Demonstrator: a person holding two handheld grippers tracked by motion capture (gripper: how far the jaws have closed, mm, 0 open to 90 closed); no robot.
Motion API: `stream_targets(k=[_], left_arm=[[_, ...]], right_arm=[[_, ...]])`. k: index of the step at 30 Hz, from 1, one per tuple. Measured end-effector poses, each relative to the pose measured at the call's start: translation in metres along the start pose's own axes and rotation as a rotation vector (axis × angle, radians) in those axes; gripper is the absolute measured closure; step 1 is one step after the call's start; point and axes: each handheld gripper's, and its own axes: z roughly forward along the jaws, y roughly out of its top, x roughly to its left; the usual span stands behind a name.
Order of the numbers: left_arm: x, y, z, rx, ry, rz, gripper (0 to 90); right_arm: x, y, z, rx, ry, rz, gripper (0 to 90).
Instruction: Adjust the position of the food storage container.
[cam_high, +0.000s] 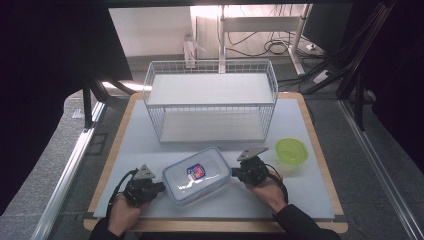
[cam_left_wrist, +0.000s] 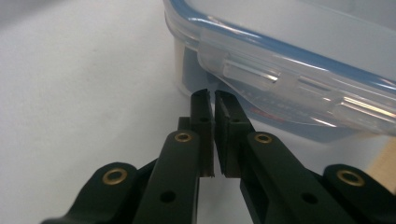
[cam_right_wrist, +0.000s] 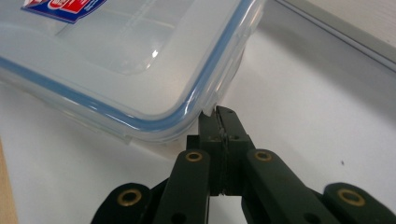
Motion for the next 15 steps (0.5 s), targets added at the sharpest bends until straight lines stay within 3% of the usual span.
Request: stream_targets(k=[9,15], left_arm=[[0.007,0.034,0.028,0.010,0.006,0.039,87.8],[0.009,0.050,0.042,0.000,-0.001,0.043,87.7]], right_arm=[[-0.005,-0.014,-0.017,0.008,-0.044,0.054,90.0],[-0.006,-0.025,-0.028,0.009,-0.044,0.072,90.0]])
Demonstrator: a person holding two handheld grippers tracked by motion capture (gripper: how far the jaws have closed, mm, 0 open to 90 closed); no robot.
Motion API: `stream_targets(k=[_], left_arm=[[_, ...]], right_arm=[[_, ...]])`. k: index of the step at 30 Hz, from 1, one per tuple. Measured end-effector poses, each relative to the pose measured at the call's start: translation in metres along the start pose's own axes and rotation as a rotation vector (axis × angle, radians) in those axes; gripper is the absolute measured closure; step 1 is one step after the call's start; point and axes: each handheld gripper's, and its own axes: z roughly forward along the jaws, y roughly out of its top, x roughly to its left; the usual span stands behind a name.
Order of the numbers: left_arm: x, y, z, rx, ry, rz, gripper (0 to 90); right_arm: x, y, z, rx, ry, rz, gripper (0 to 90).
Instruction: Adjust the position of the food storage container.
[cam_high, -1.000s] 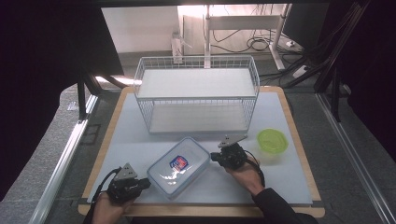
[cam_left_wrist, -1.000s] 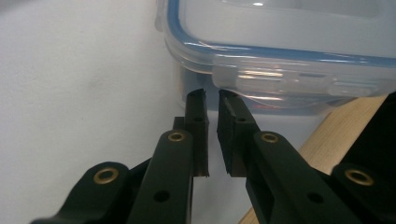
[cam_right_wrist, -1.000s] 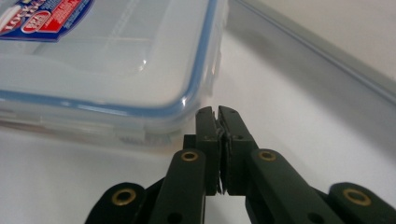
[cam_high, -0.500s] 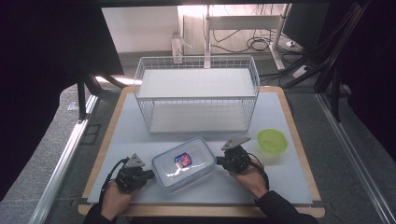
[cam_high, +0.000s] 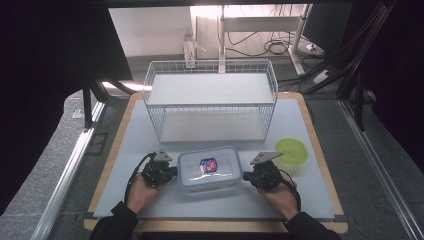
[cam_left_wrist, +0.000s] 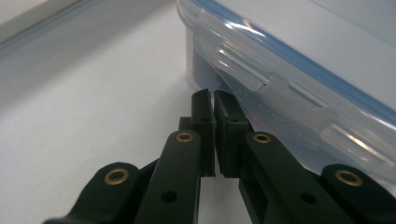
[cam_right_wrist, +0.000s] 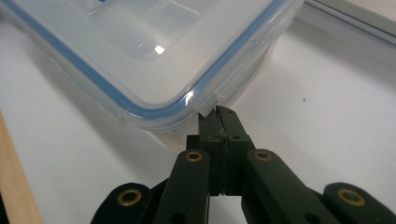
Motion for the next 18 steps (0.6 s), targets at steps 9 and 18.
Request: stream_targets(k=[9,18], left_arm=[[0.002,0.013,0.012,-0.004,0.001,0.016,87.4],[0.006,-0.001,-0.017,-0.078,0.039,0.013,61.0]], right_arm=[[0.003,-0.008,-0.008,0.005,-0.011,-0.009,90.0],[0.002,-0.009,-0.018,0.001,-0.067,-0.072,76.8]])
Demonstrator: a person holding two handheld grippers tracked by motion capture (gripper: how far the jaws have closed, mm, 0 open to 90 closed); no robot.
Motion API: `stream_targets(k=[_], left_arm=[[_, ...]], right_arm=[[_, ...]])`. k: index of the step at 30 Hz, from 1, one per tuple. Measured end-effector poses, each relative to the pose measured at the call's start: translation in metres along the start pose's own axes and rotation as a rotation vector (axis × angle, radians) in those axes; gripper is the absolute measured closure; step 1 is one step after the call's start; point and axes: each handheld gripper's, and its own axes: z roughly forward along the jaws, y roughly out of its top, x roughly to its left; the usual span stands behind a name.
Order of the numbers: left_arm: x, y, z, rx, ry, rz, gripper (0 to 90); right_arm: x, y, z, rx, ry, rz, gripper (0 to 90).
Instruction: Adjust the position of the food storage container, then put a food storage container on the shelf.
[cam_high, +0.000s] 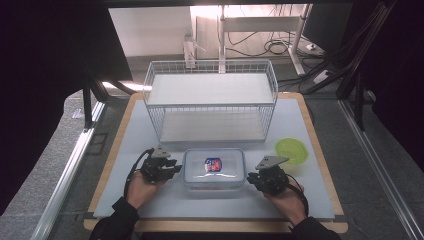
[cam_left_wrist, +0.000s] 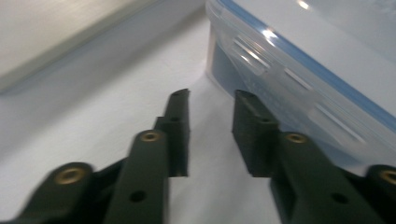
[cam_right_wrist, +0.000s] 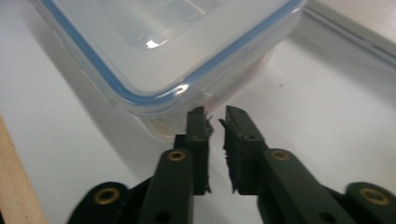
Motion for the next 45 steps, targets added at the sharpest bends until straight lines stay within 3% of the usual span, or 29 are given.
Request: stream_targets(k=[9,13,19,23,28,32,36,40,45], left_arm=[[-0.008,-0.015,-0.023,-0.073,0.013,0.029,30.2],[-0.010,-0.025,-0.030,-0.075,0.011,0.017,20.2],[-0.014,-0.034,-0.037,-0.073,0.000,0.011,8.4],[-0.012,-0.034,-0.038,-0.108,0.005,0.008,4.3],[-0.011,-0.033,-0.035,-0.141,-0.024,0.041,3.2],[-0.011,-0.029,-0.034,-0.130,-0.028,0.020,3.1],[-0.015,-0.023,-0.031,-0.104,-0.047,0.038,3.2],[-0.016,-0.014,-0.029,-0.086,-0.083,0.047,3.7],[-0.014,-0.002,-0.024,-0.085,-0.132,0.026,3.6]], right_arm=[[-0.008,-0.004,-0.015,-0.071,-0.011,0.039,47.8],[-0.008,-0.005,-0.016,-0.091,-0.020,0.041,35.5],[-0.010,-0.006,-0.014,-0.135,0.010,0.076,21.1],[-0.011,-0.005,-0.015,-0.155,0.007,0.089,14.2],[-0.012,-0.005,-0.011,-0.145,0.024,0.090,6.6],[-0.012,-0.003,-0.010,-0.158,0.038,0.093,4.0],[-0.013,0.001,-0.008,-0.159,0.048,0.085,2.2],[-0.013,0.006,-0.005,-0.151,0.060,0.078,1.8],[-0.010,0.015,0.000,-0.145,0.062,0.062,1.8]])
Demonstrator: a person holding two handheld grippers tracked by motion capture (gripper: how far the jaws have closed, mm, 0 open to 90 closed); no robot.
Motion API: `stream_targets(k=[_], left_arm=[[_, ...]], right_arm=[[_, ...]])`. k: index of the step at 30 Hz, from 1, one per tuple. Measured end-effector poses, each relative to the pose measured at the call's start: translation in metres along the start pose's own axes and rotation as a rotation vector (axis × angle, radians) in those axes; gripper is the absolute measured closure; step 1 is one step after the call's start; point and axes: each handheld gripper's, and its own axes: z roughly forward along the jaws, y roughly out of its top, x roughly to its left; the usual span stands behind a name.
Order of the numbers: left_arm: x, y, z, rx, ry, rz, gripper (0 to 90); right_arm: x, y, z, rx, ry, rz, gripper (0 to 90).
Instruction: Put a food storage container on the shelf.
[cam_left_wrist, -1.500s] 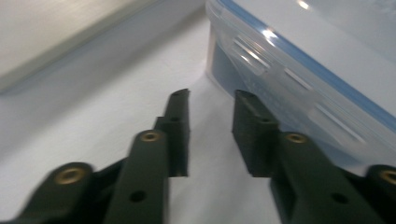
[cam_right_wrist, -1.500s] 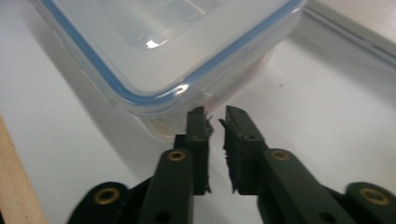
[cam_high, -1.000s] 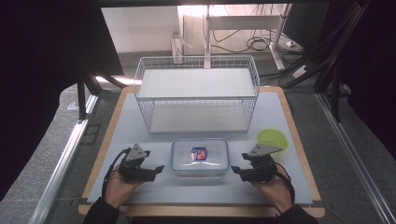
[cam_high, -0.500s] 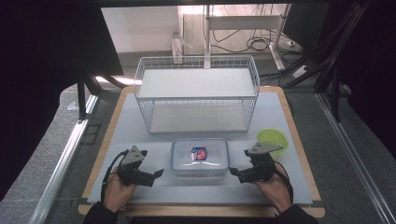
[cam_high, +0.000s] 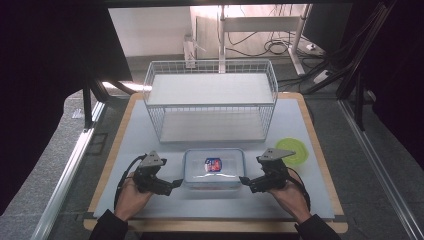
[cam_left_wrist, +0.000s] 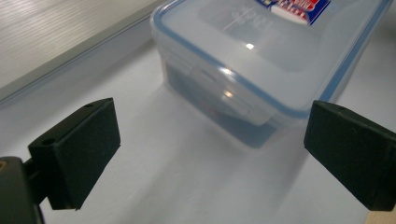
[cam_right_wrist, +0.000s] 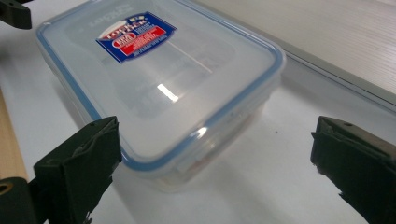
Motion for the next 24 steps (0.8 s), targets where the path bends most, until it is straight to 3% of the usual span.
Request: stream_targets(k=[9,17,21,24], left_arm=[[0.016,0.015,0.026,0.023,-0.123,-0.080,3.3],[0.022,0.020,0.052,0.043,-0.303,-0.161,0.0],[0.021,0.019,0.053,0.042,-0.300,-0.174,0.0],[0.016,0.019,0.050,0.070,-0.294,-0.173,0.0]], right_arm=[[-0.011,0.007,0.015,0.082,0.068,0.122,1.4],[-0.018,0.012,0.035,0.114,0.185,0.211,1.8],[-0.020,0.013,0.044,0.122,0.240,0.262,2.4],[-0.019,0.014,0.044,0.143,0.238,0.285,5.1]])
